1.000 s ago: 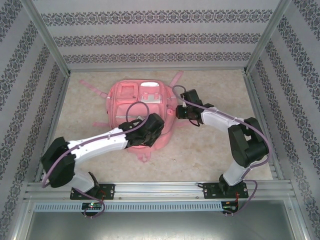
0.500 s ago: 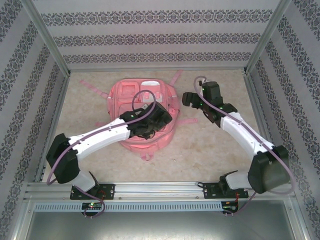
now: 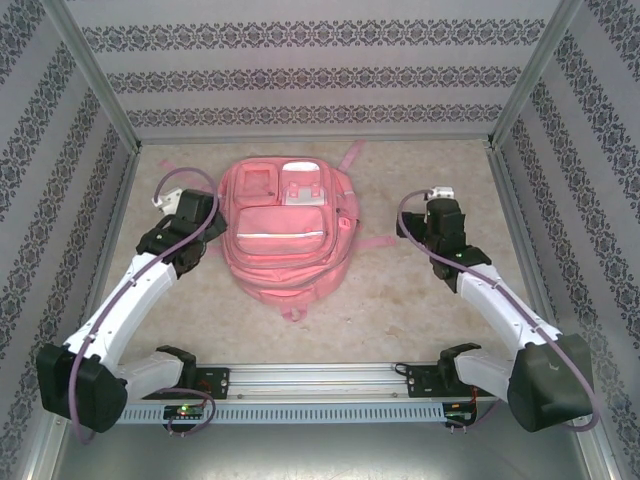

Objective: Pack books, pencil case, and school supplies into a backpack

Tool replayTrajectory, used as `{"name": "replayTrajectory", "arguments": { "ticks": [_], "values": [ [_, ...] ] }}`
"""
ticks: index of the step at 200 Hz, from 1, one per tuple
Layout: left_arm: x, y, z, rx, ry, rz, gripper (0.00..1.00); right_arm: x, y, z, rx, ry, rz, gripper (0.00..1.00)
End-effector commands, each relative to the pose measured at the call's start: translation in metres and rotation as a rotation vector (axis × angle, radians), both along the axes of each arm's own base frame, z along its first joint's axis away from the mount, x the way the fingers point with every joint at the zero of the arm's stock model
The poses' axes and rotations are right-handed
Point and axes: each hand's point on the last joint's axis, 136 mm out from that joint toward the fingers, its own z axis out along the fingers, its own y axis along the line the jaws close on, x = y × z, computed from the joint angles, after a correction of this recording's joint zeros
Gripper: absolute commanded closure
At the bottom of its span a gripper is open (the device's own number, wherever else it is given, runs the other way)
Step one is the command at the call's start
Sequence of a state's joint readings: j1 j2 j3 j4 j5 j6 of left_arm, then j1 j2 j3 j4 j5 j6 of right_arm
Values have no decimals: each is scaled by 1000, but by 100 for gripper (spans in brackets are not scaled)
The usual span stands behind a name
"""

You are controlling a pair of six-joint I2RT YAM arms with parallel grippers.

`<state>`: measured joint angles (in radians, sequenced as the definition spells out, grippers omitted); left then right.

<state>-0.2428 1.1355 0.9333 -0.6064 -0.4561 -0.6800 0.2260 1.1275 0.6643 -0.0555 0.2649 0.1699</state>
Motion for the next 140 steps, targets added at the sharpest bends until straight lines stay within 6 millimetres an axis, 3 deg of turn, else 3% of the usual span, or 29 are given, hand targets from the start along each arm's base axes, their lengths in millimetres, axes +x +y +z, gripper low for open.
{"name": "replayTrajectory", "arguments": {
  "ticks": [1, 20, 40, 73, 86, 119, 140],
  "values": [
    [11, 43, -17, 250, 24, 2, 0, 7, -28, 0, -123, -66, -87, 2],
    [20, 65, -38, 284, 22, 71, 0, 11, -42, -17, -140, -63, -135, 2],
    [42, 70, -59, 294, 11, 30, 0, 20, -48, -31, -131, -65, -152, 2],
    [73, 53, -77, 314, -136, -132, 0, 38, -50, -40, -85, -149, -132, 2],
    [74, 50, -87, 281, -169, -168, 0, 42, -50, -41, -77, -146, -114, 2],
    [78, 47, -89, 234, -256, -226, 0, 41, -51, -42, -33, -222, -61, 2],
    [80, 33, -90, 217, -267, -312, 0, 45, -48, -50, -7, -249, -32, 2]
  ]
}}
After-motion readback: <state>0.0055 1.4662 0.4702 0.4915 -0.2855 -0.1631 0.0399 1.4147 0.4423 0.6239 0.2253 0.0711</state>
